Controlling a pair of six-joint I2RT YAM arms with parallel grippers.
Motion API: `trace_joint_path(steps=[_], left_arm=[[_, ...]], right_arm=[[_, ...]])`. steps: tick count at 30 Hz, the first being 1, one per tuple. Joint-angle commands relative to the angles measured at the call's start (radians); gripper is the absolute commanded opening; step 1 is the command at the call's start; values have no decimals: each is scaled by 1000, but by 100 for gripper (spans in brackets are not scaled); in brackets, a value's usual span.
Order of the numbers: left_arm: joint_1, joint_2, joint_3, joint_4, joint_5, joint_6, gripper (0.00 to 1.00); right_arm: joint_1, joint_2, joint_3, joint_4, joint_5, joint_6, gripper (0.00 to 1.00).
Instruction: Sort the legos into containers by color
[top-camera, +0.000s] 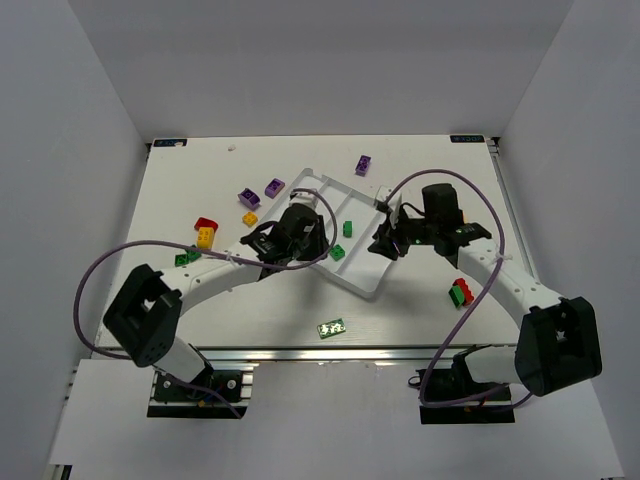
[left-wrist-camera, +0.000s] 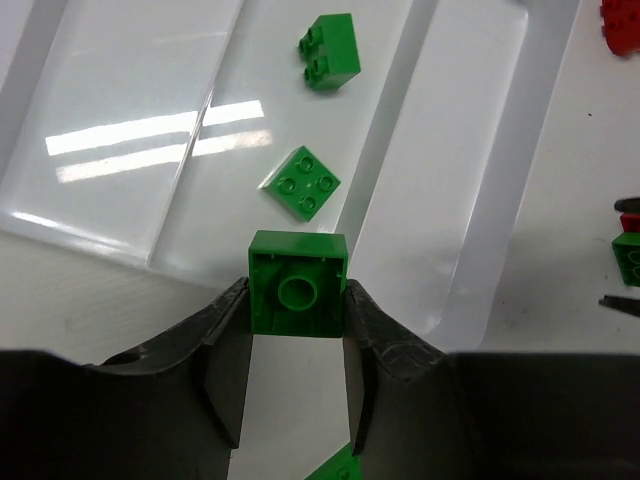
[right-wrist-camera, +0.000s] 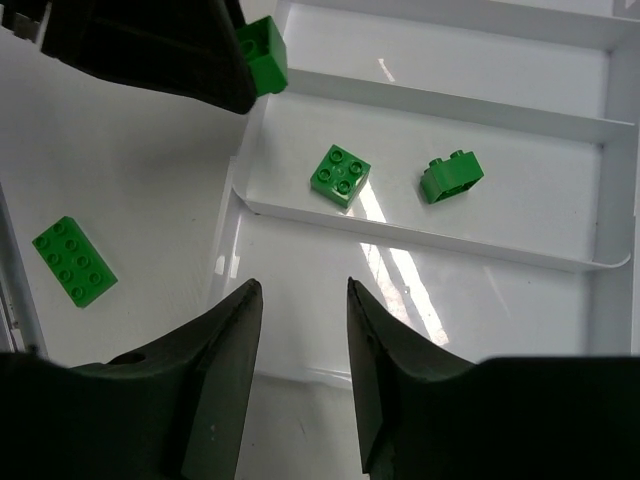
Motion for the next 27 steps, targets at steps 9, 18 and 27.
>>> trace_joint_path(steps=[9, 18, 27], left_arm=[[-10, 155, 186, -7, 0, 68, 16], [-8, 295, 334, -60, -15, 102, 19], [-8, 356, 388, -100, -43, 96, 69]], right_arm=[[-12, -63, -34, 17, -1, -13, 48], [-19, -98, -72, 14, 2, -19, 52], [-62, -141, -103, -41, 49, -56, 62]])
